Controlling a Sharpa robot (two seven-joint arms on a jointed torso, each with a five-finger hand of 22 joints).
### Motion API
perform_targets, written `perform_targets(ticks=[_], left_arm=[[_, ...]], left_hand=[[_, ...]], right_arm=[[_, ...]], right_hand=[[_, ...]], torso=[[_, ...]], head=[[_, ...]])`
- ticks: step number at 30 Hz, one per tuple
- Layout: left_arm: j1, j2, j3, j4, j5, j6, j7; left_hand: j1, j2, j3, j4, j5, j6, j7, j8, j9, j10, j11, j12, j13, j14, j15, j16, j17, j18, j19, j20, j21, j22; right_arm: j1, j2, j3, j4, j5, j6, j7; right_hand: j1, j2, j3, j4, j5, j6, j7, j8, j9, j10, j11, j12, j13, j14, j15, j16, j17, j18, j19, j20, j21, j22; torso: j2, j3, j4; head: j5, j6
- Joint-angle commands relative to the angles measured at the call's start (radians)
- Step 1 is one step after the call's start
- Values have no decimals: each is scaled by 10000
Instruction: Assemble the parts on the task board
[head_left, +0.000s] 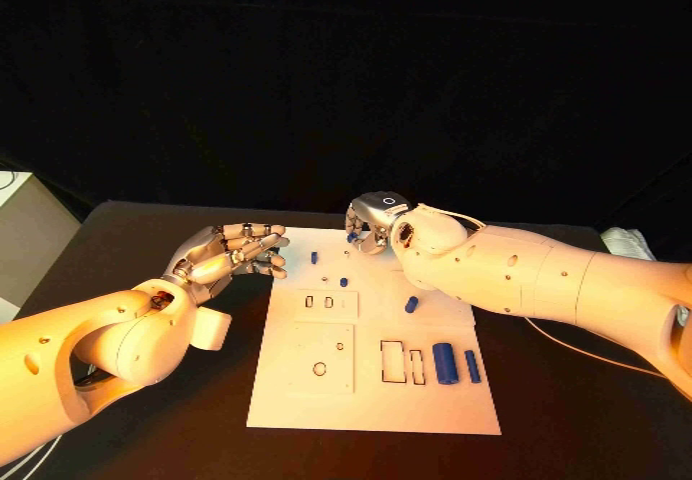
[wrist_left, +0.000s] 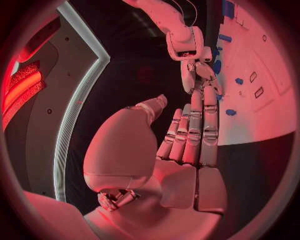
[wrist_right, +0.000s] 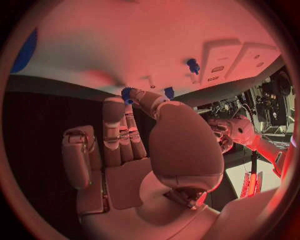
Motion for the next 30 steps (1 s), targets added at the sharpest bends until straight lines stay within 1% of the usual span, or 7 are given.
perform_targets(ticks=[1,12,16,18,21,26,30], left_arm=[[20,23,7,10,-66,207,27],[36,15,7,14,-67,217,19],[41,7,7,12,-67,226,11],[43,5,7,2,-67,243,1],[44,8,6,-20,-67,269,-3],[45,-19,5,-141,-66,356,17],[44,-43,3,-261,-66,427,59]], left_hand=[[-74,2,-8,-64,35,-61,408,-64,11,-56,-15,-51,-14,-43,5,61,10,60,-52,-14,59,10],[-79,5,-8,-73,35,-69,410,-68,12,-69,-13,-47,-12,-50,8,72,25,62,-69,-10,83,24],[-79,5,-8,-73,35,-69,410,-68,12,-69,-13,-47,-12,-50,8,72,25,62,-69,-10,83,24],[-83,8,-8,-74,34,-72,411,-70,13,-75,-11,-45,-11,-54,10,77,32,62,-76,-8,93,30],[-83,8,-8,-74,34,-72,411,-70,13,-75,-11,-45,-11,-54,10,77,32,62,-76,-8,93,30],[-87,10,-9,-73,34,-73,412,-70,13,-76,-10,-45,-11,-54,11,78,34,62,-79,-7,96,32],[-92,12,-9,-71,34,-73,412,-70,14,-78,-9,-44,-10,-55,11,80,36,62,-81,-6,99,34]], right_arm=[[-26,28,-8,-39,-18,223,19],[-37,128,-21,-270,51,101,78],[-37,85,-26,-232,99,-67,128],[-37,7,-27,-130,107,-113,127],[-37,-211,-27,140,112,-175,101],[-8,-907,2,902,533,-388,439],[46,-1717,47,1689,1334,-604,1032]], right_hand=[[-71,-21,6,33,13,-81,35,33,9,40,29,-72,-2,-27,-21,-22,-21,-66,1046,-65,44,2631],[-167,-392,-176,65,-159,-743,357,-398,-37,-962,321,-372,-304,-352,234,-339,-619,-66,1046,99,44,2631],[846,146,-3177,416,-80,-1323,428,-916,-207,-2447,408,-84,-797,-789,338,-192,-984,148,738,228,-584,1682],[1979,85,-4572,1708,-22,-1428,271,-1101,-271,-2869,560,282,-1071,-838,387,83,-1251,128,790,209,-517,1797],[2465,-46,-4776,2530,-11,-1450,124,-1156,-270,-2951,511,532,-1185,-743,369,318,-1363,35,914,268,-252,2189],[2724,4,-4739,2874,14,-1290,386,-1106,-231,-2370,408,1045,-1141,-600,326,449,-1503,-13,979,226,-110,2401],[2818,76,-4377,2837,54,-1321,150,-1163,-248,-1840,156,1428,-1071,-521,148,434,-1668,-20,988,76,-90,2431]], torso=[[-3,-5,-1],[-1,-5,-16],[0,-4,-25],[-1,0,-26],[-19,15,-4],[-59,59,-74],[-113,129,-164]], head=[[5,-21],[20,-22],[27,-25],[14,-9],[6,27],[43,63],[69,109]])
